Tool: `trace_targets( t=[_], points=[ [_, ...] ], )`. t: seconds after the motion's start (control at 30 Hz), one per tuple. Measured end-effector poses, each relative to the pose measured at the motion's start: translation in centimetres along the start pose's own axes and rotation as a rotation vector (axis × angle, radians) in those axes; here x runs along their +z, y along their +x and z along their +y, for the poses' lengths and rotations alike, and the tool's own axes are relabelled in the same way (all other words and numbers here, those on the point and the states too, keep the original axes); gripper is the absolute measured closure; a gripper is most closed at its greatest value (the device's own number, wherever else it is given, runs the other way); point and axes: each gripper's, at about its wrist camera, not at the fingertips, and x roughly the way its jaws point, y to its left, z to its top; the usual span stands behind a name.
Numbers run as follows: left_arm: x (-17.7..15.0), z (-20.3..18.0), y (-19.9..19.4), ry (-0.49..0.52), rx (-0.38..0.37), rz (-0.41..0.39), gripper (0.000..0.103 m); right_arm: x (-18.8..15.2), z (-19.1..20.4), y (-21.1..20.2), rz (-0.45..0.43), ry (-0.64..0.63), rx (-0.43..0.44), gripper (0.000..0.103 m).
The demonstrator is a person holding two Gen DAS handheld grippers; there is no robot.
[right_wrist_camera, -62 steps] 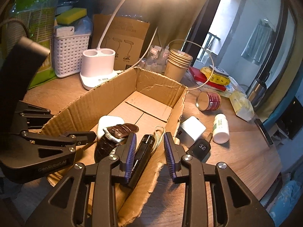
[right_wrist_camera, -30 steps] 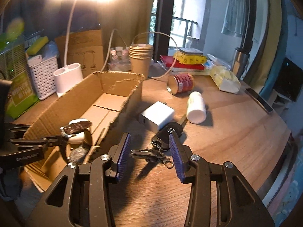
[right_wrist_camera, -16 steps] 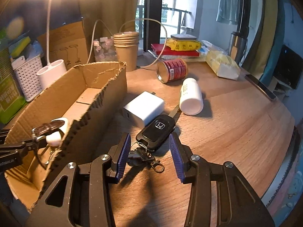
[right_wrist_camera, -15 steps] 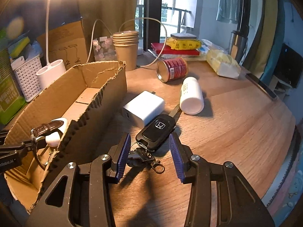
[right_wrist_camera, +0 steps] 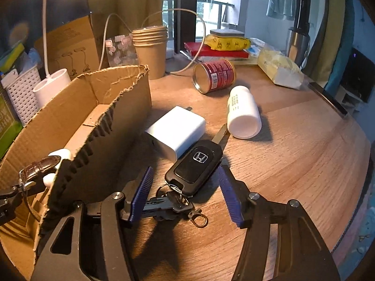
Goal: Organize rigid objects
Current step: 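Withdraw the right gripper from the box toward the Honda car key, then close the right gripper on the black Honda car key and lift it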
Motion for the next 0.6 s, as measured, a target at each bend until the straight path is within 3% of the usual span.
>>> trace_targets(
  t=[0.6],
  points=[
    [0.0,0.0,0.0,0.000,-0.001,0.000,0.082,0.3,0.2,1.7,0.077,-0.037,-0.007,0.044]
  ],
)
